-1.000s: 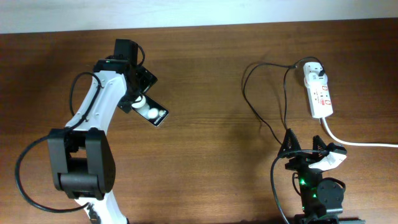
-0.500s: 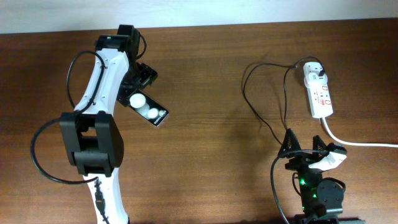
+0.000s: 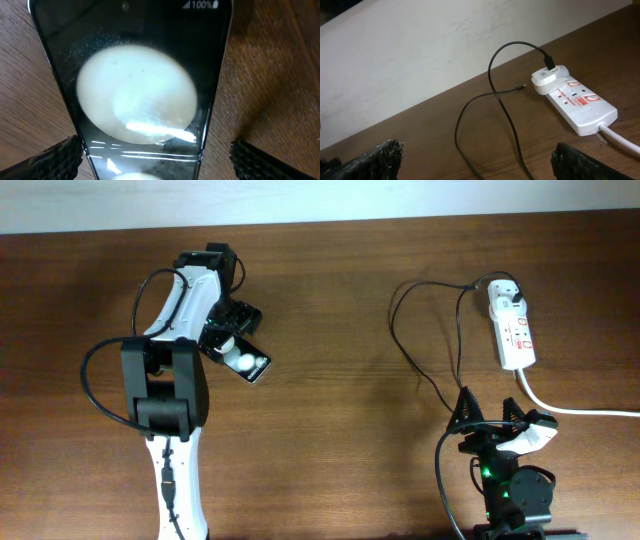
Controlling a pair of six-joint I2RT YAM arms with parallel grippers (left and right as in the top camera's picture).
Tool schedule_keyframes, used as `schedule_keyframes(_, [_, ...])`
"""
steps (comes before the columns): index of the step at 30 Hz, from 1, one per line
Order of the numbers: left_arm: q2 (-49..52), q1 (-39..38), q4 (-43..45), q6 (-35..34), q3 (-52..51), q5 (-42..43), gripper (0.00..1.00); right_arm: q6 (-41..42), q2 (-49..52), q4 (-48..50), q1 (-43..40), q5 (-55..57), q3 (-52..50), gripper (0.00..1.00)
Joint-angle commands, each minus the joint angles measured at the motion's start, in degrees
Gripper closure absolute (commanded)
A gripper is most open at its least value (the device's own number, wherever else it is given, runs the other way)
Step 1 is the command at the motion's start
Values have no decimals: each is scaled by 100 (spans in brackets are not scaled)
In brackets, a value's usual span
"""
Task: Plug charger to phone and switch on socket
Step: 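Lower the left gripper and close it on the phone's sides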
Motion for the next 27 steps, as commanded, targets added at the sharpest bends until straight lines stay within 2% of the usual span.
schedule_keyframes(1, [267, 7, -13, 678, 17, -66, 1, -61, -26, -24, 37, -11, -46, 1])
schedule_keyframes(12, [269, 7, 13, 669, -555, -39, 1, -61, -26, -24, 37, -11, -46, 1])
schedule_keyframes(16, [293, 7, 57, 669, -656, -391, 1, -61, -26, -24, 37, -13, -46, 2])
schedule_keyframes(20, [507, 7, 85, 667, -669, -387, 1, -61, -26, -24, 37, -13, -46, 1])
schedule_keyframes(23, [509, 7, 435, 673, -675, -302, 1, -61, -26, -24, 37, -13, -46, 1])
schedule_keyframes(26, [509, 7, 1123, 1709, -675, 409, 1, -61, -26, -24, 37, -13, -46, 2])
schedule_keyframes(27, [509, 7, 1150, 1821, -675, 433, 1, -61, -26, -24, 37, -13, -46, 1])
